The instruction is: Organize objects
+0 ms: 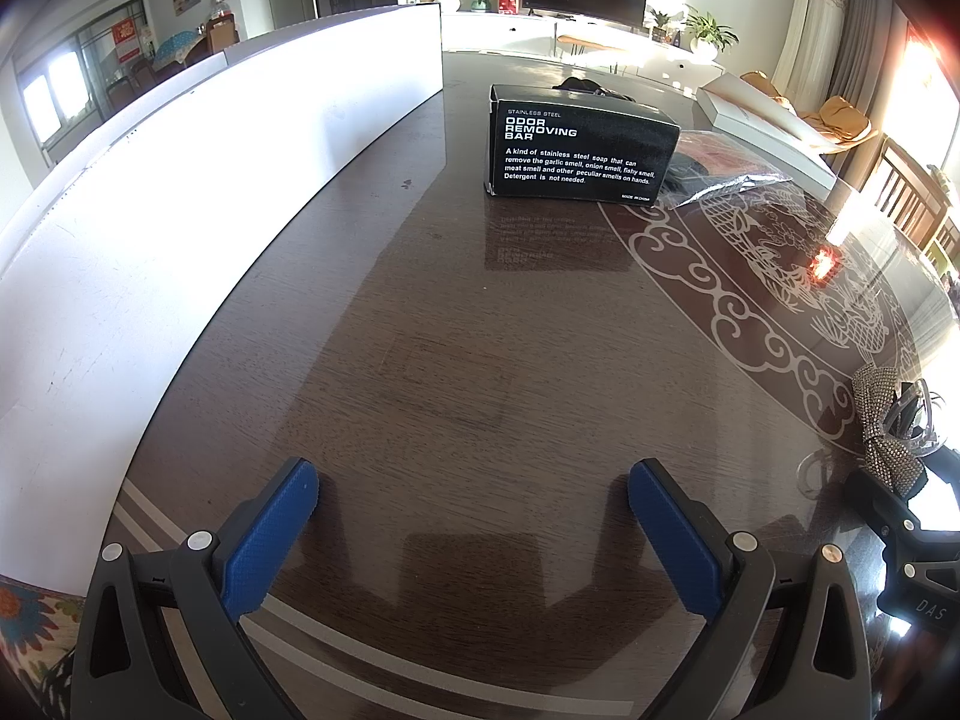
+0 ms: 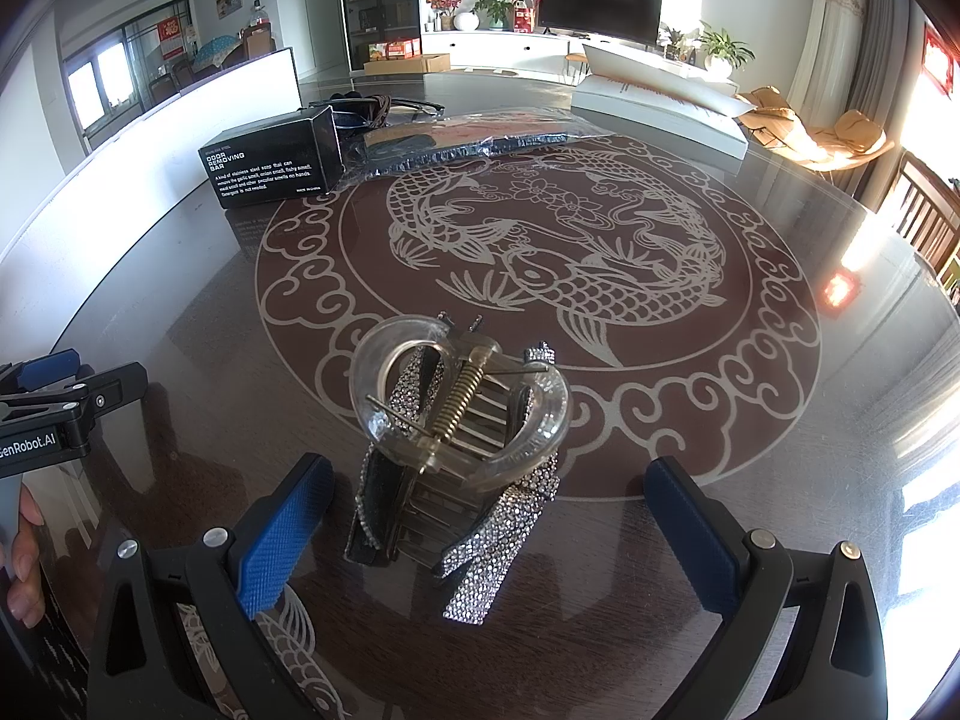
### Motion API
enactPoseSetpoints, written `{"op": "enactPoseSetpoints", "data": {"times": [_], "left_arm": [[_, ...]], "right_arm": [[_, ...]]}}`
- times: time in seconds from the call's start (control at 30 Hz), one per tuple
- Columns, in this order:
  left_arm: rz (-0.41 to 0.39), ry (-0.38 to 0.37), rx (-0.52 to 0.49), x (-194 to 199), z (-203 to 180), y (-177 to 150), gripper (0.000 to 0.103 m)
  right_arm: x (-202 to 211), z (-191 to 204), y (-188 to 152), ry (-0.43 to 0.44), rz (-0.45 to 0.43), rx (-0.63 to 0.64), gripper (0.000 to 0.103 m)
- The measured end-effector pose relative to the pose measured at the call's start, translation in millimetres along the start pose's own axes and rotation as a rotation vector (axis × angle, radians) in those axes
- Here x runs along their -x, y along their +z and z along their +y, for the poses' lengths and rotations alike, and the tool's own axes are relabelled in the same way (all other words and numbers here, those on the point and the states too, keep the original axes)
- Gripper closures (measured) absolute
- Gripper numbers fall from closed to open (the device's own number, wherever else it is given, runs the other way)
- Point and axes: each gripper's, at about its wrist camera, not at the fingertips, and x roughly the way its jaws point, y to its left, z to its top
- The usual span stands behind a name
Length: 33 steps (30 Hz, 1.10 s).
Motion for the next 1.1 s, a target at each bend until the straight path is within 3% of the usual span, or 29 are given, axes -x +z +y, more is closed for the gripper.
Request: {"op": "enactPoseSetpoints", "data": {"times": [0.93,1.1], "left_arm": [[-0.001,0.0,0.001,-0.1,0.6,-0.3,0.0],[0.005,-0.029,0.004,0.7,1.5,0.8,0.0]], "right_arm": [[-0.3,-0.2,-0.2,0.0,0.0,0.0,0.0],[0.3,0.0,-0.2,0.0,0.0,0.0,0.0]]}}
